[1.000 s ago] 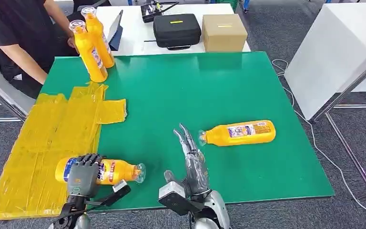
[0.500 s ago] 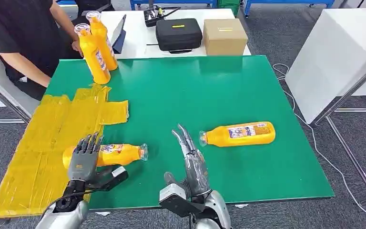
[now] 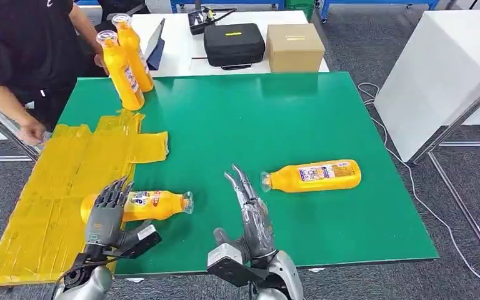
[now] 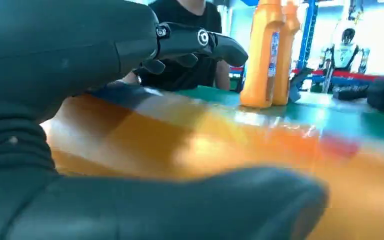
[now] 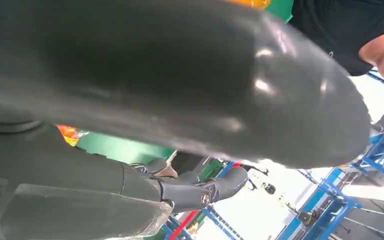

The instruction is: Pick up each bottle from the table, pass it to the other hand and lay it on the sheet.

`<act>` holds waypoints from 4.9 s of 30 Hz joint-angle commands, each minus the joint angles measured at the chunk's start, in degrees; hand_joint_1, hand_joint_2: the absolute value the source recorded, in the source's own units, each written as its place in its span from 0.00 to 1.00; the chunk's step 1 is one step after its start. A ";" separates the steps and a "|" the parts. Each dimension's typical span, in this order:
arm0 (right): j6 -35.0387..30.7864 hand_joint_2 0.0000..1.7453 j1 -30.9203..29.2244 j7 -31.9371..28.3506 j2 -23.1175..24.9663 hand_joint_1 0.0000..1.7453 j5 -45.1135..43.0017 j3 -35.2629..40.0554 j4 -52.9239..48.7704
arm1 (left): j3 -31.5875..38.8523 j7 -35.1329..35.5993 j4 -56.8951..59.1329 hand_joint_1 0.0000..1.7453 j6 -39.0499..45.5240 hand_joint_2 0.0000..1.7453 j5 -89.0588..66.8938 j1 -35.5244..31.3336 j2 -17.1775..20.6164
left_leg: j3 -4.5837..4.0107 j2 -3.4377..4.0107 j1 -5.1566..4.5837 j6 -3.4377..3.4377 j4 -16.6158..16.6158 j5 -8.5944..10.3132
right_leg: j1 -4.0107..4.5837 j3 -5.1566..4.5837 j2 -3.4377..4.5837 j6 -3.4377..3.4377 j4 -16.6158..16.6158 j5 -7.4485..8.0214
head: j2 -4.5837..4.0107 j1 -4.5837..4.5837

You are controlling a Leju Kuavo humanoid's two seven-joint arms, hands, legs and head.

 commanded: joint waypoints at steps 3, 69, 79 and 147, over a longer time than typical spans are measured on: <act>1.34 0.00 -0.09 0.97 0.55 0.00 2.05 -2.79 -1.44 | -10.69 -3.54 -19.37 0.00 -1.46 0.00 39.86 5.61 -1.44 | -0.41 0.15 0.01 -0.04 0.06 0.05 | 0.00 0.12 0.10 -0.08 0.03 0.13 | -0.02 0.02; 27.44 1.00 -14.61 1.34 -22.70 0.00 22.51 -30.44 20.04 | -5.82 -4.31 -49.06 0.00 -41.79 0.00 92.81 19.95 -6.07 | -0.69 0.46 -0.08 -0.06 0.03 -0.01 | -0.07 -0.18 0.39 0.02 -0.08 0.21 | 0.00 -0.02; 27.44 1.00 -14.61 1.34 -22.70 0.00 22.51 -30.44 20.04 | -5.82 -4.31 -49.06 0.00 -41.79 0.00 92.81 19.95 -6.07 | -0.67 0.48 -0.07 -0.09 0.04 -0.02 | -0.06 -0.17 0.41 0.00 -0.07 0.21 | -0.02 0.00; 17.92 1.00 -33.87 13.46 -14.18 0.00 44.00 -17.02 59.49 | -5.53 -3.76 -51.63 0.00 -39.68 0.00 95.33 21.72 -6.81 | -0.36 0.95 0.05 -0.03 0.03 0.09 | 0.10 0.02 0.90 -0.05 -0.09 0.50 | -0.02 0.00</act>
